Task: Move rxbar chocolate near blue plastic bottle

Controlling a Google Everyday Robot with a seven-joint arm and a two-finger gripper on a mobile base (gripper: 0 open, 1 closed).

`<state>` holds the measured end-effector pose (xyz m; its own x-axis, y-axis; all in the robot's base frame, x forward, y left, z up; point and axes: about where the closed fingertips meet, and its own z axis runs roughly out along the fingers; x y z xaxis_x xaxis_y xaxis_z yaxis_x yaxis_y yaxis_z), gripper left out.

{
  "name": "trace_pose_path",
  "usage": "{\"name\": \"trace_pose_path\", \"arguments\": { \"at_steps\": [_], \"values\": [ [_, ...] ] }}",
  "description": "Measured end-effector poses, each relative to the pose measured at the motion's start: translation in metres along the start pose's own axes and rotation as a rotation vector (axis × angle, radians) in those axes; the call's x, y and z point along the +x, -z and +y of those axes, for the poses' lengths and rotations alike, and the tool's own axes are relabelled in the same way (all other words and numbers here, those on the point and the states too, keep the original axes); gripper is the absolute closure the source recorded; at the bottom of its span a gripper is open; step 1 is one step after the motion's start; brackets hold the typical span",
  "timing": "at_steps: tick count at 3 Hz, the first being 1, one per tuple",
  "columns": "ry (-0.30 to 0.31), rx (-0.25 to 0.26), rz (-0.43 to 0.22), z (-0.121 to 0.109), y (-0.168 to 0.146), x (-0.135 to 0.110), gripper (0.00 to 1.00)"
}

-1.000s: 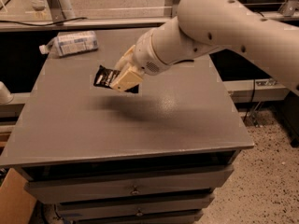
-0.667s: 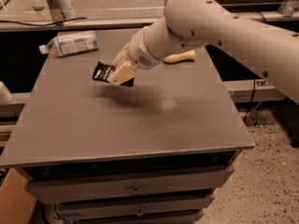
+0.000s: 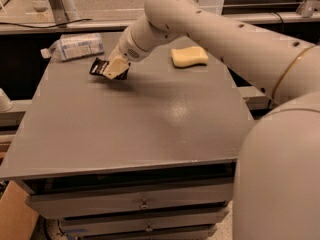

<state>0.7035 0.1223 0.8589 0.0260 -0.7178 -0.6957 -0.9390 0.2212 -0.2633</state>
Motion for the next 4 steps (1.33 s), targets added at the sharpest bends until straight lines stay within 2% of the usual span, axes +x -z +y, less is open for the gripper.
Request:
{"name": "trace_pose_path", "arguments": {
  "at_steps": [2,3,4],
  "values": [
    [-0.003,0.008,0.087,-0.057,-0.055,0.000,1.00],
    [-0.015,0.024,0.099,-0.076,-0.067,-0.001,1.00],
    [-0.016,0.026,0.100,-0.079,-0.068,-0.002,1.00]
  ]
}}
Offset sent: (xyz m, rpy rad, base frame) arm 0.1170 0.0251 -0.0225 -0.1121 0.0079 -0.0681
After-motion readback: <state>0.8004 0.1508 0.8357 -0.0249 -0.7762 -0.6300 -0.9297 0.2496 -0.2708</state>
